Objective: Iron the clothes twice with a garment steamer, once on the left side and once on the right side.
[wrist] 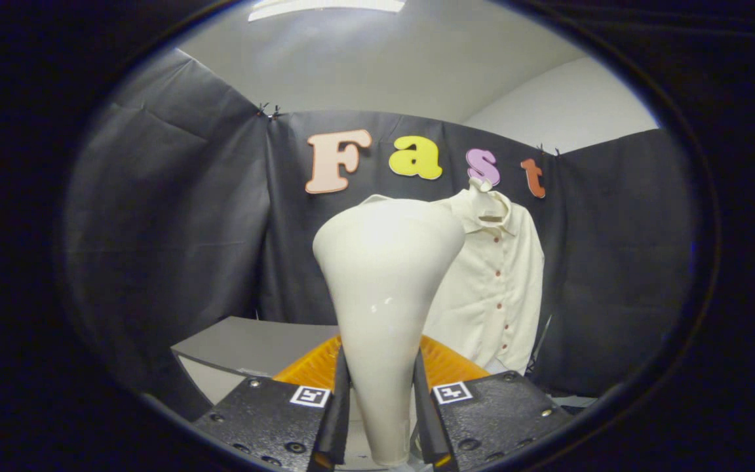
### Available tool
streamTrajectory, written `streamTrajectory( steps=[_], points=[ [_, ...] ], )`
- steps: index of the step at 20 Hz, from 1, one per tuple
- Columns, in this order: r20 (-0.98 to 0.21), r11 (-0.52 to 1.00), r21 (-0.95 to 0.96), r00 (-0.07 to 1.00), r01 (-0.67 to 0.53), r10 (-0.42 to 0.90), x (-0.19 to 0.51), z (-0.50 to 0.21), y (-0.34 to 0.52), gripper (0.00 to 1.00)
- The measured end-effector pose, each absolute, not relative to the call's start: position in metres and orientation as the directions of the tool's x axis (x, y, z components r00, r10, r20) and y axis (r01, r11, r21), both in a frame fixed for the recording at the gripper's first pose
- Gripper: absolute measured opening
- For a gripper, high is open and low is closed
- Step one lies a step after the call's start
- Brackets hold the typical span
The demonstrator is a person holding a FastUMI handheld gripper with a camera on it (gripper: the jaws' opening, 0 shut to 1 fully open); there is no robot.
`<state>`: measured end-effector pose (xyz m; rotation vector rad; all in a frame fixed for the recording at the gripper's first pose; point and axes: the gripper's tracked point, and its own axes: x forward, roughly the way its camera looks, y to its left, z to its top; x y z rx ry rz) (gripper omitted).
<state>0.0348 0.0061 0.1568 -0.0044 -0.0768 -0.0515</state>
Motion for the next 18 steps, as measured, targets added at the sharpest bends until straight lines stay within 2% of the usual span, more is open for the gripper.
streamTrajectory(
  steps=[5, 13, 18],
  points=[
    [0.084, 0.996, -0.015, 0.993, 0.087, -0.086, 0.018, 0.127, 0.018, 0.43],
    [0.05, 0.998, -0.001, 0.996, 0.067, -0.067, 0.0, 0.058, 0.022, 0.43],
    [0.07, 0.999, 0.016, 0.997, 0.035, -0.036, -0.015, 0.023, 0.025, 0.44]
  ],
)
